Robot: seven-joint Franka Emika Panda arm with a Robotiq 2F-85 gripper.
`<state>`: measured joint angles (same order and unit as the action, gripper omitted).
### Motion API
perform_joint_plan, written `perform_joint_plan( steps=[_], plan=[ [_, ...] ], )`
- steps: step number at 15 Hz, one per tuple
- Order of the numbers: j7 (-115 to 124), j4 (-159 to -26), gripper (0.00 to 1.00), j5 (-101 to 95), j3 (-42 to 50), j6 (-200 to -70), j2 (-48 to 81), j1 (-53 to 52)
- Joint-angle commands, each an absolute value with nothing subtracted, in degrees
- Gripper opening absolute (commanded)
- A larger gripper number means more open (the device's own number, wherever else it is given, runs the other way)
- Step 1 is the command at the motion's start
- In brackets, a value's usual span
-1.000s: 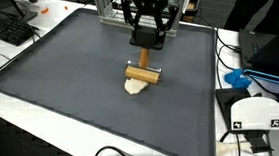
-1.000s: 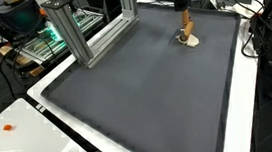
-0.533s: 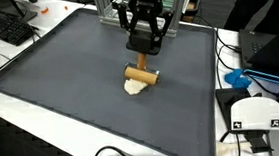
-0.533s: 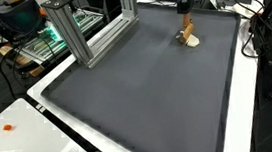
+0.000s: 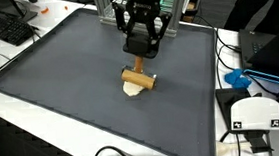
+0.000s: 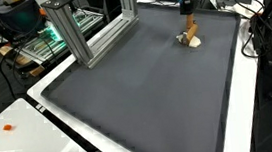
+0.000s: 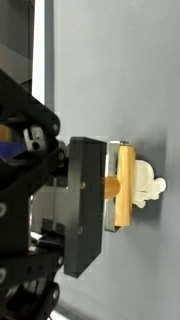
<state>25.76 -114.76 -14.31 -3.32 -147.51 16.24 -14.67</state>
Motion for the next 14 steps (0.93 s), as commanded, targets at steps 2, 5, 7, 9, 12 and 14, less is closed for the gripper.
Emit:
perform_joint_plan(
  steps=[2, 5, 7, 9, 12, 14],
  plan=[
    [28.72, -116.59, 0.36, -17.73, -1.16, -150.81, 17.15, -15.84],
    [26.82, -117.03, 0.36, -16.06, -2.03, -148.27, 16.99, -15.46],
    [24.96, -117.4, 0.36, -14.55, -2.88, -145.06, 16.64, -15.04],
    [24.05, -117.48, 0.36, -13.61, -3.46, -141.82, 16.2, -14.82],
    [22.64, -117.08, 0.36, -12.33, -4.19, -137.1, 15.93, -14.56],
    [21.71, -116.79, 0.36, -11.92, -4.44, -134.7, 15.94, -14.42]
  ],
)
